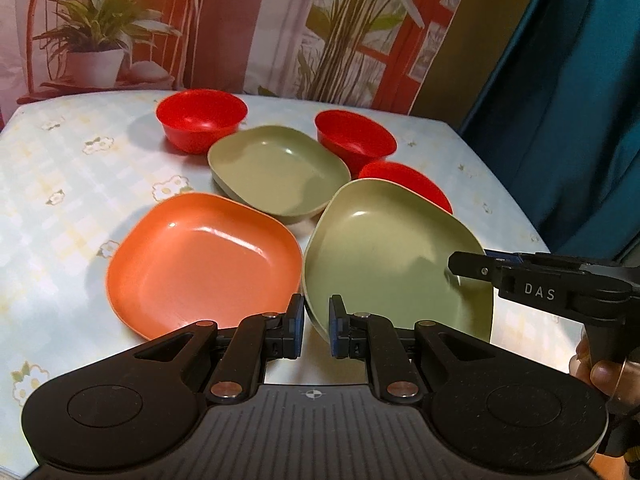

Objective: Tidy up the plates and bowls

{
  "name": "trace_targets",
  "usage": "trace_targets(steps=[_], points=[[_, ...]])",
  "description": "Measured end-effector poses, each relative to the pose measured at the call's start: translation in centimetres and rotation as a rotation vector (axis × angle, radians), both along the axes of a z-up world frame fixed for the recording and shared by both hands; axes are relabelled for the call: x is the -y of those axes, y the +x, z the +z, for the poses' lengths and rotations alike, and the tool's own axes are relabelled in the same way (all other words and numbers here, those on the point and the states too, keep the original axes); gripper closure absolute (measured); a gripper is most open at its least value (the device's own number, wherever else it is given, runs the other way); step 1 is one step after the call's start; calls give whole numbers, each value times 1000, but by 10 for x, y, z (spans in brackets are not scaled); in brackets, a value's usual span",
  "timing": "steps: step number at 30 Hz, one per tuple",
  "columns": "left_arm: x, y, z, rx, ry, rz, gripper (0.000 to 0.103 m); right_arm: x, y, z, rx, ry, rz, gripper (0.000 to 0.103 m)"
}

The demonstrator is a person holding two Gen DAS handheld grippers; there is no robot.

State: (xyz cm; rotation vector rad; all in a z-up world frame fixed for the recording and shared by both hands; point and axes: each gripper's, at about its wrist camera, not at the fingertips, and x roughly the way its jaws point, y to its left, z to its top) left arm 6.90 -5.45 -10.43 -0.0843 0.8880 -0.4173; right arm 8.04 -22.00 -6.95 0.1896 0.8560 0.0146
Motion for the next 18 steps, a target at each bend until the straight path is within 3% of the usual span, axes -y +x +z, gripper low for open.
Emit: trace_targets(steps=[18], points=[[-55,22,19,36,-18,87,89,-46,29,15,-8,59,79,86]])
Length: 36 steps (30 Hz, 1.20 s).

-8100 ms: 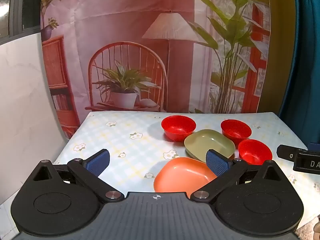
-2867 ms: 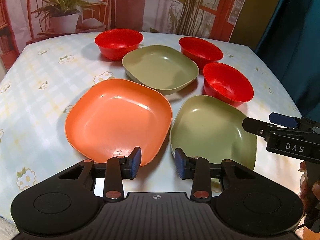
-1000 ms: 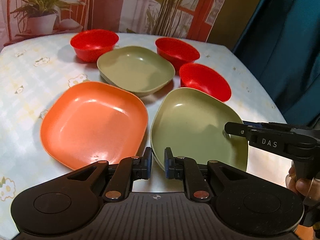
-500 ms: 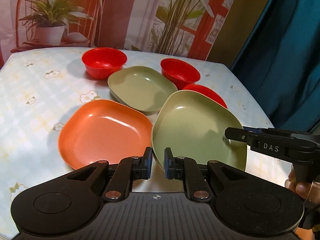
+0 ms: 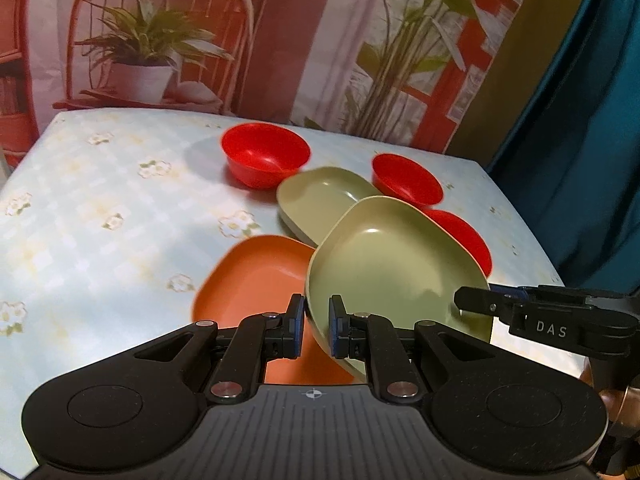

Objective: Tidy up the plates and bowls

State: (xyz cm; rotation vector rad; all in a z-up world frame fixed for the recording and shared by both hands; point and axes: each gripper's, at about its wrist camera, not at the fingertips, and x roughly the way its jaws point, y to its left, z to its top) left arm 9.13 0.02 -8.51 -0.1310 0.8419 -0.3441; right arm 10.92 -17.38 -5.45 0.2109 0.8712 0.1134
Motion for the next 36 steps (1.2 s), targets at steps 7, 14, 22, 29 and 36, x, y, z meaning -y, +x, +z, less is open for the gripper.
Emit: trace_targets(steps=[7,14,22,29,36], points=[[-16,13,7,18,25,4,89,-18,18,-1,-2,25,16,85],[-31,24,8,28,40,18,89,-30,39,1,6,38,32,85],[-45,27,-8,-18,45,42,89,-48,49,-8,-5,30,47,85],[-46,22,-29,-72,32,51,89,-54,57,-30,-32,-8,53,85],[-46,21,-42,-108,33,69,89,-60,66,-43,-53,-41,74,84]])
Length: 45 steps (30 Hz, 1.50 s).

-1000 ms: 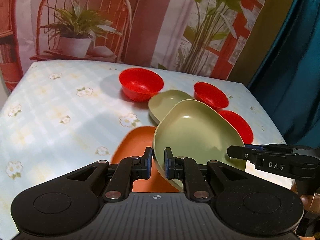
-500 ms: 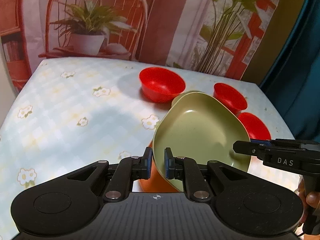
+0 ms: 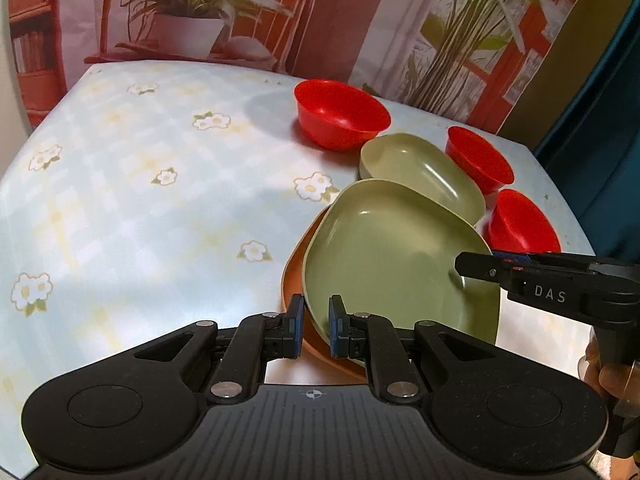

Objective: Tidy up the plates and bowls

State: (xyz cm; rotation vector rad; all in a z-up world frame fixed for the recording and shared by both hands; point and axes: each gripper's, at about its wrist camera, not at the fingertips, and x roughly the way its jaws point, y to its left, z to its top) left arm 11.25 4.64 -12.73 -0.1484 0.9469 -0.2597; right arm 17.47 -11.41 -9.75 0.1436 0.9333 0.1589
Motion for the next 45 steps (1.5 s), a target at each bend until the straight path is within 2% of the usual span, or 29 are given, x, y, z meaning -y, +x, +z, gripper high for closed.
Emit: trace_targets(steps=[12,16,18,26,36,45], points=[[2,1,-2,25,40,16,89,-11,-1,-10,27,-50,23,83],[3,0,-1,27,44,15,89,-15,-1,-11,29,-68,46,73],[2,-1,-2,26,46,19,89,-15,-2,-12,30,-64,40,72],[0,-1,-3,22,42,23,89,-14,-2,-9,52,-70,36,74],[-4,-1,-5,16,21,24,87,-15,-2,-24,1,-126,33,74],[-11,-1,7,63,24,41,87,-10,-4,-26,-5,-120,18,74]])
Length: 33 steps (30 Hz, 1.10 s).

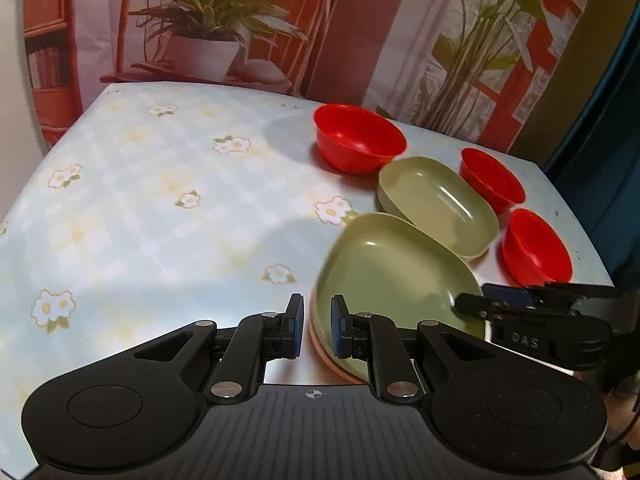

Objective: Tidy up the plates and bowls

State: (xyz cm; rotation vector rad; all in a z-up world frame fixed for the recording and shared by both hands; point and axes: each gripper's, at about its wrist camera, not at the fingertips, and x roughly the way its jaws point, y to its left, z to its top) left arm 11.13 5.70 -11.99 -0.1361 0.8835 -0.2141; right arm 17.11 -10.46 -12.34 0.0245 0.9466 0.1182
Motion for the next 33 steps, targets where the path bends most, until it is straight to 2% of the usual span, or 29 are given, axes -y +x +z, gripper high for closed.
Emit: trace_targets(steps=[13,21,33], points=[[-3,6,-10,-24,-11,10,86,4,0,2,4,12,-8,73],[4,8,6,13,-24,-10,86,9,-3,14,42,59,-9,73],[29,22,27,57,-24,-53,86,30,-5,30,117,62,-30,73]])
